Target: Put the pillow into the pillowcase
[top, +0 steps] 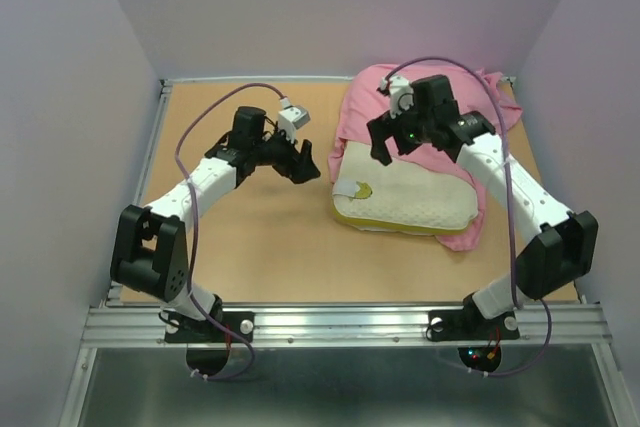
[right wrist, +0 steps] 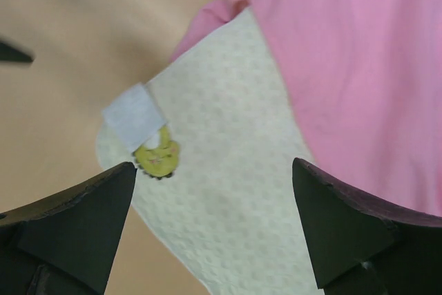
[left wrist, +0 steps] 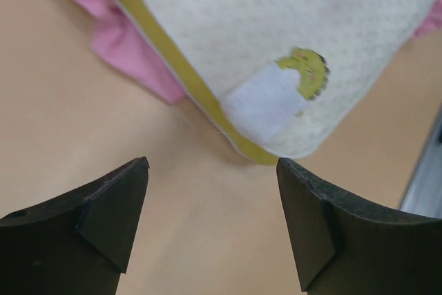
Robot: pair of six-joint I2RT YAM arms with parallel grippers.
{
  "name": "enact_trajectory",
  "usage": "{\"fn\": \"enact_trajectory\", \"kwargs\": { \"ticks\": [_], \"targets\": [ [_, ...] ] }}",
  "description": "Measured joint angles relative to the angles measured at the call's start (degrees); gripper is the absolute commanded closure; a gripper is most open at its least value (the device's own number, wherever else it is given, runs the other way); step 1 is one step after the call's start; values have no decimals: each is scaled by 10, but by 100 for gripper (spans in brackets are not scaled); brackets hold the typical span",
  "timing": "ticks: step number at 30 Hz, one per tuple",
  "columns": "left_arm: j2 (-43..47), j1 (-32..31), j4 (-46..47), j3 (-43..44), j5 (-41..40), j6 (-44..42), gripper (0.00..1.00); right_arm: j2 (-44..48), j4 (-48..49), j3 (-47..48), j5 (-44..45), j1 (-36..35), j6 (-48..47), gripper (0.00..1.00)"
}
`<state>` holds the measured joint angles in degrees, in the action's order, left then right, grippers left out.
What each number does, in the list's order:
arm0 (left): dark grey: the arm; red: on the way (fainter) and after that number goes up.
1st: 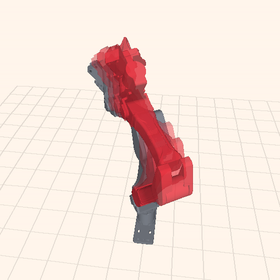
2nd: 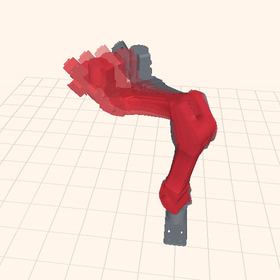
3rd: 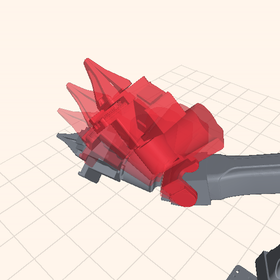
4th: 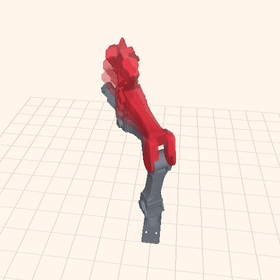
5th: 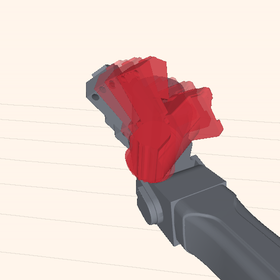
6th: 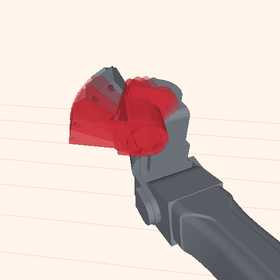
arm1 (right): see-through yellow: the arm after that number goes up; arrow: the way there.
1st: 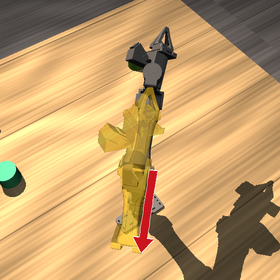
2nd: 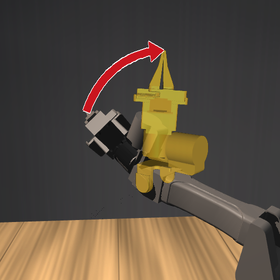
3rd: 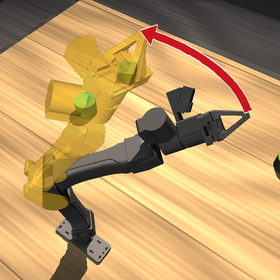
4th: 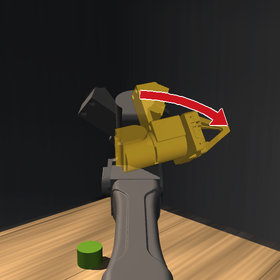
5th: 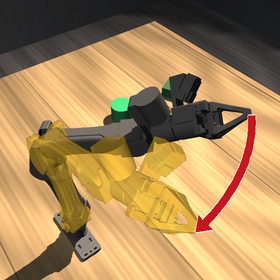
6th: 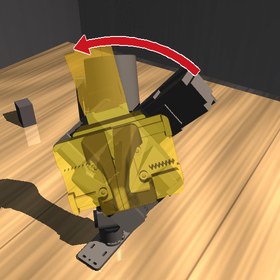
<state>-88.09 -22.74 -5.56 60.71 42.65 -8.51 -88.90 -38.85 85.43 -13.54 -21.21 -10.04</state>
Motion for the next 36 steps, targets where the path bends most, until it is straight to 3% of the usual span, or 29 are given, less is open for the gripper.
{"fn": "enact_trajectory", "kwargs": {
  "ticks": [3,6,11,12,13,14,15,17,24,29,34,36],
  "targets": [
    [6,31,38,16,-53,8,14,12,0,-29,9,-56,3,0],
    [-27,43,53,56,-79,16,14,-51,2,-45,53,-114,23,0],
    [-78,56,77,87,-93,46,14,-169,6,-47,145,-139,91,1],
    [-84,57,78,87,-97,50,14,-176,11,-48,152,-139,104,5],
    [-87,58,80,87,-100,53,14,-180,17,-51,158,-140,120,12],
    [-92,59,83,87,-104,58,14,-180,27,-58,162,-140,128,34],
    [-96,60,89,87,-109,61,14,-176,39,-70,166,-141,138,48],
    [-105,60,103,87,-118,65,17,-171,64,-94,167,-140,146,99],
    [-185,57,141,88,-122,116,18,-115,81,-119,81,-97,158,99],
    [-261,38,152,102,-111,171,11,-52,73,-119,7,-61,153,100],
    [-308,10,179,148,-92,221,10,-26,65,-118,-41,-24,153,99],
    [-323,-4,192,159,-88,237,21,-18,61,-118,-54,-12,156,100]
  ]
}}
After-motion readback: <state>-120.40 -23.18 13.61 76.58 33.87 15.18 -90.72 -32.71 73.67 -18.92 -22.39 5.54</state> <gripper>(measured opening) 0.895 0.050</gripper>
